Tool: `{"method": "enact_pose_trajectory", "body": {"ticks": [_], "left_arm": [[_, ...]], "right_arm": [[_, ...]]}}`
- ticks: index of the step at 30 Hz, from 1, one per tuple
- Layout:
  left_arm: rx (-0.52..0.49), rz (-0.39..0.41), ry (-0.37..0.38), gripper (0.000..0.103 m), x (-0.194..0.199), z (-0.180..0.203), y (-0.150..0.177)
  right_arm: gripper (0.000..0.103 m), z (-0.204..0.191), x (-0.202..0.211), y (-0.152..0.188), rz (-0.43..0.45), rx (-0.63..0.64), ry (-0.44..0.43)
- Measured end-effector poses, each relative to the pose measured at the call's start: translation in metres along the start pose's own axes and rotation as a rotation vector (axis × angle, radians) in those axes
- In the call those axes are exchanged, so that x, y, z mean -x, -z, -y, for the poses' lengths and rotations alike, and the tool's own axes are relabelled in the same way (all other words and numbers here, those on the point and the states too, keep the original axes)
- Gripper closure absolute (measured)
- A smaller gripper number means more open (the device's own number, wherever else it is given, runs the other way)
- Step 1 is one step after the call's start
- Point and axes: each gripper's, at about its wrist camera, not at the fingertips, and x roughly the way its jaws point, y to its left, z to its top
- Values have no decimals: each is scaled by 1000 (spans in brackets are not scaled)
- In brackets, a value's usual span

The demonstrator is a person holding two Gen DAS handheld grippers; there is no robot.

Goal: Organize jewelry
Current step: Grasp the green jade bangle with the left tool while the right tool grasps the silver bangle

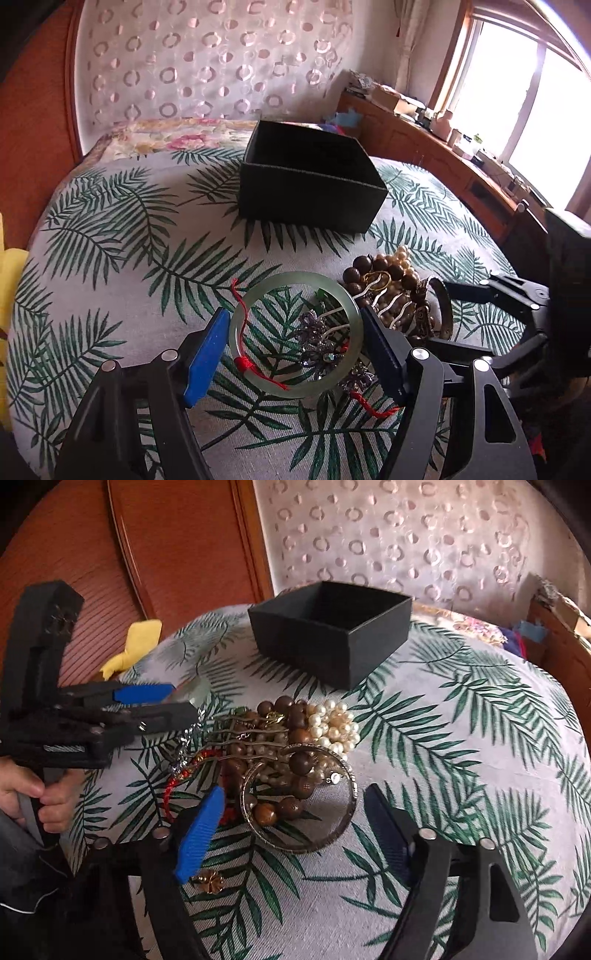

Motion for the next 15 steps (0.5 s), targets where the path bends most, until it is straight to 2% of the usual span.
{"method": "enact_pose_trajectory", "body": {"ticks": [3,9,15], "left_arm": [[-2,13,4,34,4,-1,1],[-16,47,9,34,14,0,-6],[-35,72,18,34,17,3,-27]], "right_arm": [[40,-2,-1,-2,-8,19,0],[40,-3,16,-3,30,46,11],[40,10,34,-23,89,56,0]]}}
